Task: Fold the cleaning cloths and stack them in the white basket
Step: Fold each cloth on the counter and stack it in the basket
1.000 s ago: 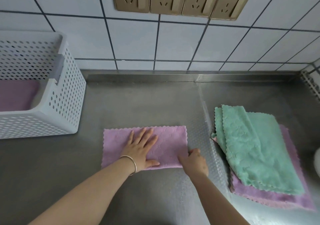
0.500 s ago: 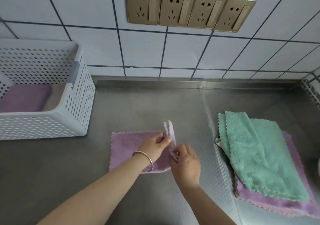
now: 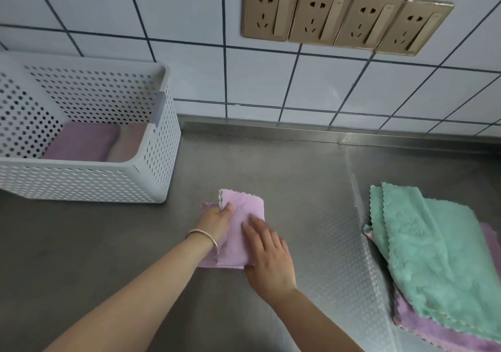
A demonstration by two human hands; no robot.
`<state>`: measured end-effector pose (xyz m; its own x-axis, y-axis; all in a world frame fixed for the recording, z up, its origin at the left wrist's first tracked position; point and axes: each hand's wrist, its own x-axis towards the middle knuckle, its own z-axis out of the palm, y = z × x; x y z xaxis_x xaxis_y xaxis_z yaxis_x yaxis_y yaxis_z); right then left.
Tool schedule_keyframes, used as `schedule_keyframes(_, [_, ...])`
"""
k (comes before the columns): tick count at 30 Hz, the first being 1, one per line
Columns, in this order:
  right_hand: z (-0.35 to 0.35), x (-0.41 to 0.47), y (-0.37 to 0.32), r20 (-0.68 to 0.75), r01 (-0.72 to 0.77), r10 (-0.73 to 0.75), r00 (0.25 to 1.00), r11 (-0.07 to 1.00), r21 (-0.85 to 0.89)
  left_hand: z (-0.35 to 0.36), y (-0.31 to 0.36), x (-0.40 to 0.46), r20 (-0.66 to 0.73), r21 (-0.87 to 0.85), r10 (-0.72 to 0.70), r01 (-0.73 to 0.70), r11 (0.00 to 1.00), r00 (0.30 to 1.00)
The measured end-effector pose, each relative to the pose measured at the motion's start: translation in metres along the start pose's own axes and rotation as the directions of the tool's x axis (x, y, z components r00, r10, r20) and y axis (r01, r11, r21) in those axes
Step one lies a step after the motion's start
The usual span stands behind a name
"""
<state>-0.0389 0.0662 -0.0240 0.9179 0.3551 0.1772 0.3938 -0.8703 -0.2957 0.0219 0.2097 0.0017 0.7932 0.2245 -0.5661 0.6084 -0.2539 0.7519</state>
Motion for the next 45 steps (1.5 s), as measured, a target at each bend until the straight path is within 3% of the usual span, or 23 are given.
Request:
schedule_keyframes(3, [0.007,0.001,0.004,0.199,-0.049,0.059,0.978,0.997,-0.054,-0.01,-0.009,0.013,-0.011,0.098,-0.05,0.05,0.994,0.999])
schedule_keyframes(7, [0.017,0.002,0.006,0.265,-0.028,0.04,0.963,0.998,-0.05,-0.014,-0.028,0.027,-0.107,0.132,-0.082,0.096,0.987,0.991])
schedule_keyframes(12, [0.026,0.003,0.007,0.254,-0.003,0.026,0.967,0.996,-0.091,-0.015,-0.041,0.024,-0.235,0.236,0.006,0.051,0.97,0.972])
schedule_keyframes(17, [0.032,0.0,0.009,0.277,0.002,0.02,0.961,0.997,-0.08,-0.014,-0.049,0.024,-0.31,0.15,-0.002,0.051,0.987,0.951])
schedule_keyframes(22, [0.022,0.001,0.013,0.297,0.052,-0.05,0.954,0.999,0.002,-0.012,-0.051,0.021,-0.346,0.192,0.018,0.052,0.98,0.938])
schedule_keyframes(24, [0.015,0.002,0.016,0.229,0.072,-0.102,0.968,0.988,0.135,-0.011,-0.049,0.016,-0.405,0.31,0.114,0.019,0.95,0.907])
schedule_keyframes(25, [0.012,0.005,0.017,0.18,0.066,-0.098,0.979,0.982,0.176,-0.011,-0.05,0.014,-0.42,0.431,0.24,-0.041,0.902,0.875])
schedule_keyframes(27, [0.012,0.016,0.017,0.101,0.043,-0.058,0.993,0.989,0.145,-0.007,-0.055,0.011,-0.313,0.684,0.509,-0.181,0.706,0.802])
schedule_keyframes(28, [0.016,0.023,0.017,0.118,0.018,-0.028,0.993,0.996,0.085,-0.004,-0.058,0.011,-0.197,0.769,0.571,-0.236,0.594,0.797])
schedule_keyframes(30, [0.021,0.035,0.015,0.23,-0.052,0.056,0.972,0.998,-0.024,0.005,-0.068,0.012,0.037,0.863,0.592,-0.324,0.387,0.805])
schedule_keyframes(31, [0.025,0.039,0.014,0.264,-0.069,0.08,0.961,0.996,-0.052,0.008,-0.072,0.014,0.093,0.883,0.573,-0.333,0.33,0.815])
schedule_keyframes(36, [0.043,0.038,0.019,0.305,-0.02,0.07,0.95,0.986,-0.165,-0.001,-0.088,0.022,0.119,0.904,0.434,-0.278,0.324,0.893])
schedule_keyframes(41, [0.052,0.036,0.023,0.284,-0.031,0.077,0.956,0.986,-0.164,-0.001,-0.085,0.026,0.1,0.892,0.368,-0.247,0.378,0.925])
schedule_keyframes(44, [0.047,0.041,0.018,0.309,-0.044,0.084,0.947,0.99,-0.134,-0.002,-0.077,0.025,0.127,0.911,0.362,-0.253,0.326,0.923])
schedule_keyframes(45, [0.042,0.043,0.015,0.307,-0.069,0.104,0.946,0.99,-0.123,-0.001,-0.073,0.023,0.114,0.897,0.321,-0.236,0.374,0.94])
